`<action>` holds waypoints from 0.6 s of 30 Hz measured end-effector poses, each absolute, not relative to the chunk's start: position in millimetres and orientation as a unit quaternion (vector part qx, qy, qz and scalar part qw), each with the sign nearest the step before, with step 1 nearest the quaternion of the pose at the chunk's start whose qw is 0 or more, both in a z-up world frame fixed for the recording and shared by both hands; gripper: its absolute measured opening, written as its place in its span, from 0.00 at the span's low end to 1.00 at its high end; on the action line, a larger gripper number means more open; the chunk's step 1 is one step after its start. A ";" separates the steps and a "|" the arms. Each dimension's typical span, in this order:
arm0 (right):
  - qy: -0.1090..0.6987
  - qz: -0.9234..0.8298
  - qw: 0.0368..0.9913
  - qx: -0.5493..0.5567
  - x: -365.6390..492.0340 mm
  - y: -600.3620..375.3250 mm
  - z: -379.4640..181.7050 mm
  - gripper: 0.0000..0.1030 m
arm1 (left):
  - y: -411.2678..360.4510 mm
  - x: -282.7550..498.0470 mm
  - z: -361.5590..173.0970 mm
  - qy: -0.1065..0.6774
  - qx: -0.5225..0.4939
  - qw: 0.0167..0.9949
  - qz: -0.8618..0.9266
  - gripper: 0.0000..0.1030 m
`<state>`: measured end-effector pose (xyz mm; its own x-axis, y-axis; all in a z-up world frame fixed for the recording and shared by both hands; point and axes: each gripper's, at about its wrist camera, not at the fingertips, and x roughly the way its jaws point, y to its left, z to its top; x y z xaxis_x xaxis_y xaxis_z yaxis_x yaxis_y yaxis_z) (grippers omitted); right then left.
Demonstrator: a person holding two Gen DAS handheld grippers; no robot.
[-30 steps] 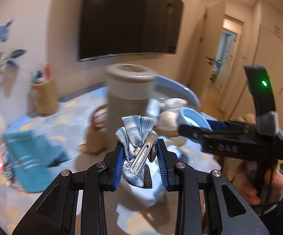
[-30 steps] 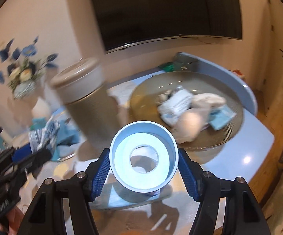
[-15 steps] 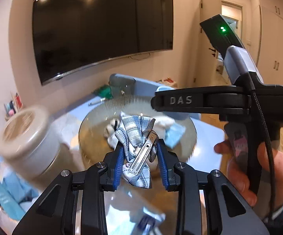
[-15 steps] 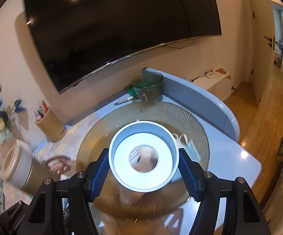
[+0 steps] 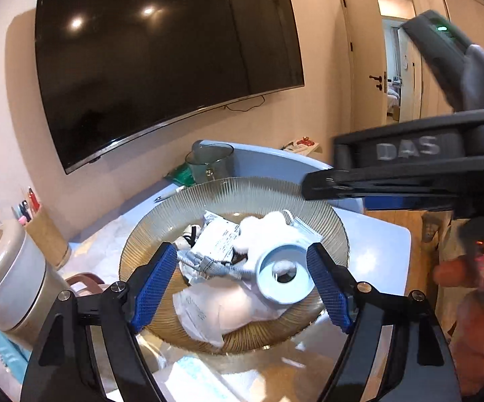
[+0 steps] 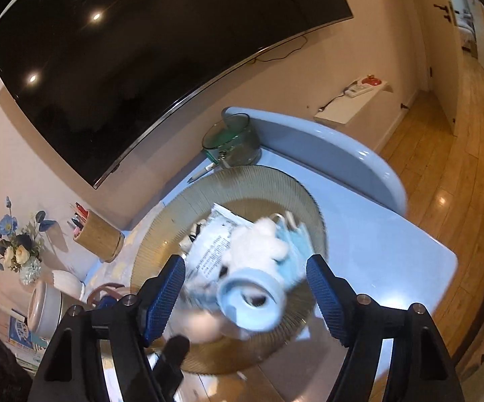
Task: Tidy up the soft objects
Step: 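Move both open tools back toward the table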
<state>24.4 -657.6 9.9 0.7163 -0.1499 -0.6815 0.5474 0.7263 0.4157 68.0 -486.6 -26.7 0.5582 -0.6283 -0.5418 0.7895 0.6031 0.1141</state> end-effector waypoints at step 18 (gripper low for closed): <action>0.290 -0.091 0.941 0.147 -38.0 -507.1 29.2 0.87 | -246.6 28.1 33.2 0.155 0.163 0.927 -0.301 0.77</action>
